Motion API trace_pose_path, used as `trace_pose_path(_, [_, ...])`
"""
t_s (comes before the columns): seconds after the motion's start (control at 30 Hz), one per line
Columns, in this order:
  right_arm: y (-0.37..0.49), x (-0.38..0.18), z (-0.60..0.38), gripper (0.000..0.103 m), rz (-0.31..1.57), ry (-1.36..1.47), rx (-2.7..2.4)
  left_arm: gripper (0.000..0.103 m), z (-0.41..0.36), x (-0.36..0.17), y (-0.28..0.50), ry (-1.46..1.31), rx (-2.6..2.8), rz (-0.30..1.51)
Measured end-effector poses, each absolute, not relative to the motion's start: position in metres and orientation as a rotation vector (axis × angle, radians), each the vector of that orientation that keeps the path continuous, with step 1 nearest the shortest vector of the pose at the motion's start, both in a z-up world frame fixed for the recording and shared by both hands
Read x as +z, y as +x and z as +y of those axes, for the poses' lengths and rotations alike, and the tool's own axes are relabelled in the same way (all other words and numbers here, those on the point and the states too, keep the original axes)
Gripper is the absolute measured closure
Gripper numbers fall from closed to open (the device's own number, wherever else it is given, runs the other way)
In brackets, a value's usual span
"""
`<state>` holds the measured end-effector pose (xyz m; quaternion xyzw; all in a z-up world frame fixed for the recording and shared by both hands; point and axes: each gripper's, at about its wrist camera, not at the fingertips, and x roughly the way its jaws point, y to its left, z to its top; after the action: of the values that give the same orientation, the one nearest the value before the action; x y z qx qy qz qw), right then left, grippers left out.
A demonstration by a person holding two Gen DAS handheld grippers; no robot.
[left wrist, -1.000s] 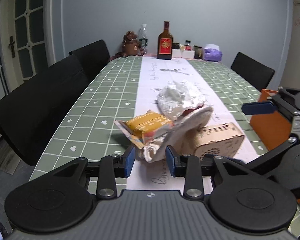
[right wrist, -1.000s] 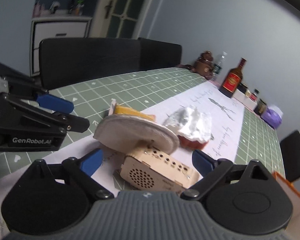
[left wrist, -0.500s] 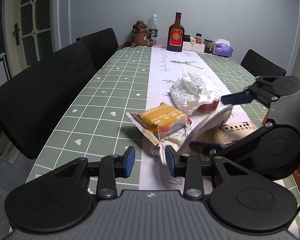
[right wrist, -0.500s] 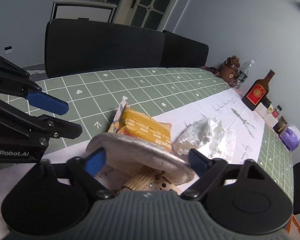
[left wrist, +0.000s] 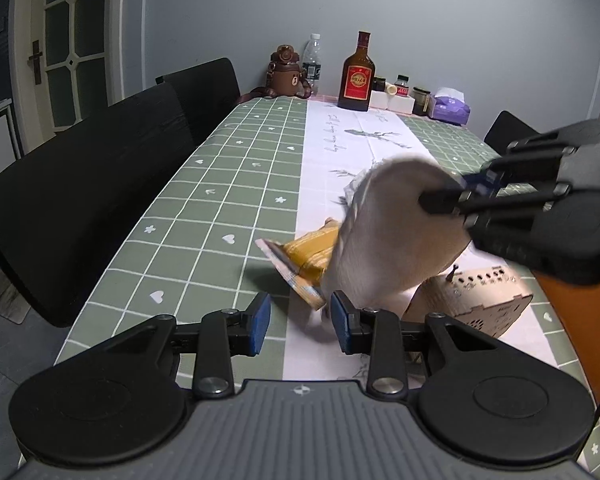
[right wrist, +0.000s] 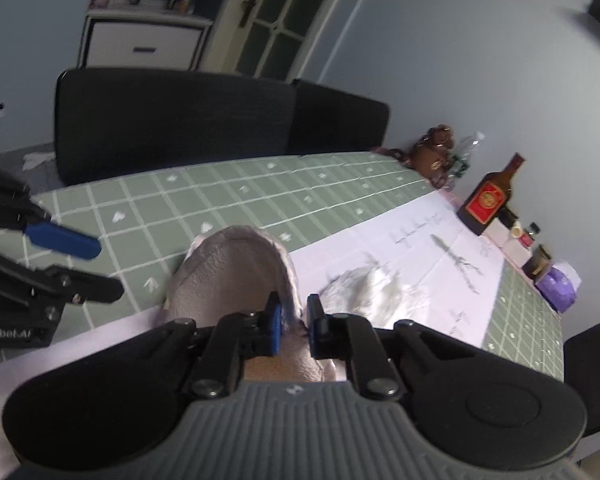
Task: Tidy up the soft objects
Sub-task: 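Grasp the beige round pad with the right tool while the left tool grasps the yellow snack packet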
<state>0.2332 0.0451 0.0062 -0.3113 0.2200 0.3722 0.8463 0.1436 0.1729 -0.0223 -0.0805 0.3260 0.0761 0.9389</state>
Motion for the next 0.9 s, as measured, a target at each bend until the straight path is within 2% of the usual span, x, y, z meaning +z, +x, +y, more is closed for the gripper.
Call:
trace_pose_path(0.2, [0.249, 0.029, 0.031, 0.093, 0.449, -0.574, 0.637, 0.062, 0.166, -0.030, 0.160, -0.115, 0.145, 0.617])
trace_pose_path(0.23, [0.252, 0.029, 0.029, 0.093, 0.460, -0.557, 0.621, 0.056, 0.164, -0.032, 0.165, -0.093, 0.141, 0.615])
trace_pose_path(0.27, [0.255, 0.029, 0.027, 0.093, 0.473, -0.541, 0.608, 0.046, 0.161, -0.035, 0.169, -0.070, 0.136, 0.614])
trace_pose_path(0.33, [0.259, 0.025, 0.023, 0.093, 0.495, -0.524, 0.590, 0.036, 0.154, -0.038, 0.179, -0.001, 0.127, 0.604])
trace_pose_path(0.47, [0.264, 0.016, 0.016, 0.093, 0.537, -0.492, 0.581, 0.027, 0.141, -0.044, 0.204, 0.140, 0.048, 0.676])
trace_pose_path(0.73, [0.278, 0.003, -0.004, 0.093, 0.609, -0.368, 0.573, 0.023, 0.127, -0.061, 0.240, 0.345, 0.019, 0.762])
trace_pose_path(0.9, [0.284, -0.009, -0.011, 0.093, 0.652, -0.327, 0.576, 0.021, 0.142, -0.069, 0.258, 0.318, -0.002, 0.835])
